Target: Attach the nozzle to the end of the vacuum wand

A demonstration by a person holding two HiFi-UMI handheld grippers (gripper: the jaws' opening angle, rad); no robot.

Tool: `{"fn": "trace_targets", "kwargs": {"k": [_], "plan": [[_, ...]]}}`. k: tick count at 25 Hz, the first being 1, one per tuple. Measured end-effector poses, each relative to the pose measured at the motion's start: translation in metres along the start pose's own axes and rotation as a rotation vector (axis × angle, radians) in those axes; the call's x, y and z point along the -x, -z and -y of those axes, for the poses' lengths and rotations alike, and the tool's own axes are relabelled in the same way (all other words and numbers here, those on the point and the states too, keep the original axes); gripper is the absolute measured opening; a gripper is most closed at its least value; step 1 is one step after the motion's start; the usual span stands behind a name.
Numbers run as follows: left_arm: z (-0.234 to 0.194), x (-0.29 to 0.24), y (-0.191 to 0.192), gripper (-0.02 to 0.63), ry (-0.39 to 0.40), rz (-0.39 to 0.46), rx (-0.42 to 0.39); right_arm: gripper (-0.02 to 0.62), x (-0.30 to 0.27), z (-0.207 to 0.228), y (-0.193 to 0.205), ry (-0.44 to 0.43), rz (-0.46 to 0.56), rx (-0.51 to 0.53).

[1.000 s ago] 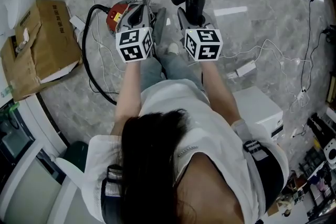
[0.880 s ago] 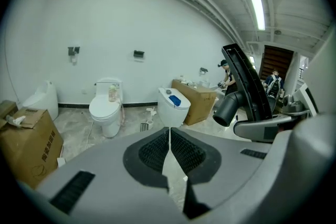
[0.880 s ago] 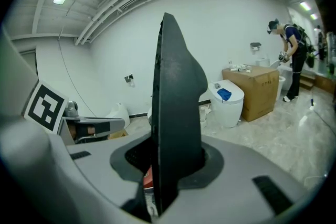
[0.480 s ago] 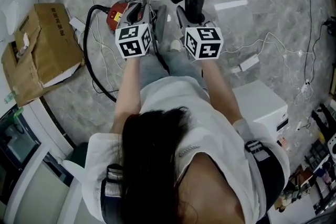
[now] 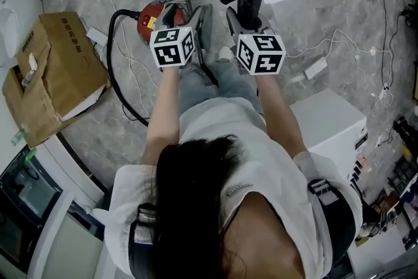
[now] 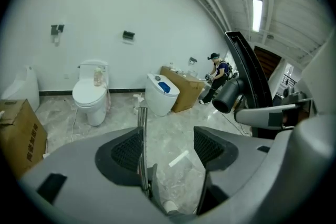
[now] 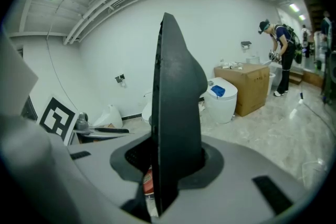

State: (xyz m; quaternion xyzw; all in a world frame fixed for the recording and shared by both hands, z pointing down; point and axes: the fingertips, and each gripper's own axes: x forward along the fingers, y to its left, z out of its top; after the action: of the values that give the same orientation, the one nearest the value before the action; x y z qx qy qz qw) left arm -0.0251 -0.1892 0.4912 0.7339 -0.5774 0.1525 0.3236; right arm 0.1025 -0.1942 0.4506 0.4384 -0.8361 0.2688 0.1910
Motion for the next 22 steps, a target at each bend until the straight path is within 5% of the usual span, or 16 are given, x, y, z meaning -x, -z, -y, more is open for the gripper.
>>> {"fn": "trace_targets", "kwargs": {"k": [14,22], "plan": [[-0.046,-0.082,0.034,0.298,0.011,-0.142,-0.047,0.124,-0.026,0.001,0.010,0.114,-0.030,-0.024],[-0.072,-0.126,0.049,0.298,-0.017,-0.155,0.008,0.124,-0.045,0.014,0.022,0.145,-0.061,-0.032]]}}
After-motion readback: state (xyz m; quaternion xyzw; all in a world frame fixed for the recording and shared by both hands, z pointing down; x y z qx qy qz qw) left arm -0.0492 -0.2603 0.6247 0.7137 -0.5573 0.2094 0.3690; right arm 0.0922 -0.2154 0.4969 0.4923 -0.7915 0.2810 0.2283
